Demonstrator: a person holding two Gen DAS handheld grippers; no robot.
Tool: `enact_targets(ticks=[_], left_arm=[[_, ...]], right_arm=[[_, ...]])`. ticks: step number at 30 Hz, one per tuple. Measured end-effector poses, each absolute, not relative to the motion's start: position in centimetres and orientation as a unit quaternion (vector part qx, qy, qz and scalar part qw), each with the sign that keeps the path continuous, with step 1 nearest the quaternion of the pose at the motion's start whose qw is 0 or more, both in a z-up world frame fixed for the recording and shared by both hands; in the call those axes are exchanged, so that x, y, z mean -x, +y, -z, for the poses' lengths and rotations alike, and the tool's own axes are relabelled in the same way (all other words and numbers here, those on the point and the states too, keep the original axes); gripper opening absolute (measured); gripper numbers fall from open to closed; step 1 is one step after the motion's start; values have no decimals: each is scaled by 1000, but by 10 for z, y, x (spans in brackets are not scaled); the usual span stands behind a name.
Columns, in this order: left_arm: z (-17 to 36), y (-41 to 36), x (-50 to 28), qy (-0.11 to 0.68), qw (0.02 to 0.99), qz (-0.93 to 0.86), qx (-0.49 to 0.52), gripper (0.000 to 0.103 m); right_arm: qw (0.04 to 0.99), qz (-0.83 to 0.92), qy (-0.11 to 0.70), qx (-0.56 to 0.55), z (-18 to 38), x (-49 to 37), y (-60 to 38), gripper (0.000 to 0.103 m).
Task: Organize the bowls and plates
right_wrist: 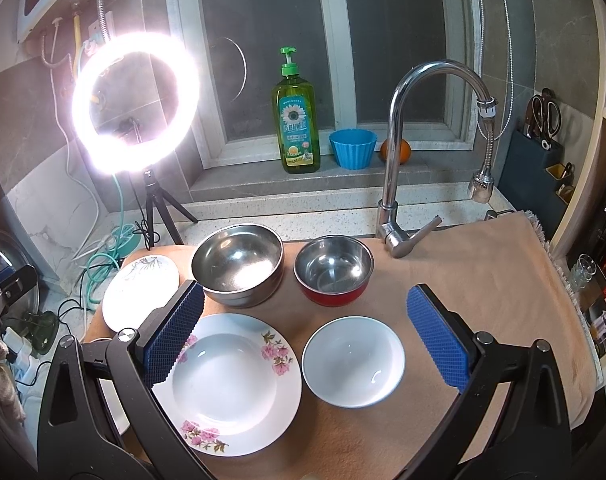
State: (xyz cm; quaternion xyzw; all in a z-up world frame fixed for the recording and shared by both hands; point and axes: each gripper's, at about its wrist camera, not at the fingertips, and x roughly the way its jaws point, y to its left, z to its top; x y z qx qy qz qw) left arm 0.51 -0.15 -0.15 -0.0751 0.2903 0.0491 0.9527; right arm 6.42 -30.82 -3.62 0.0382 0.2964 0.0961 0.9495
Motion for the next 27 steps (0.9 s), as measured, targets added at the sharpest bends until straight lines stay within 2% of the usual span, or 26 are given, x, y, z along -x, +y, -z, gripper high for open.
enact_targets(ticks=[15, 25, 27], left_arm=[[9, -1, -9, 305, 949, -40, 72, 102], [35, 8, -16, 347, 934, -17, 85, 102], [43, 8, -19, 361, 929, -9, 84, 98]], right_arm=[[944, -98, 313, -43, 42, -61, -309, 103], [931, -105, 345, -45, 53, -64, -314, 103], [928, -109, 354, -45, 59, -65, -316, 102]])
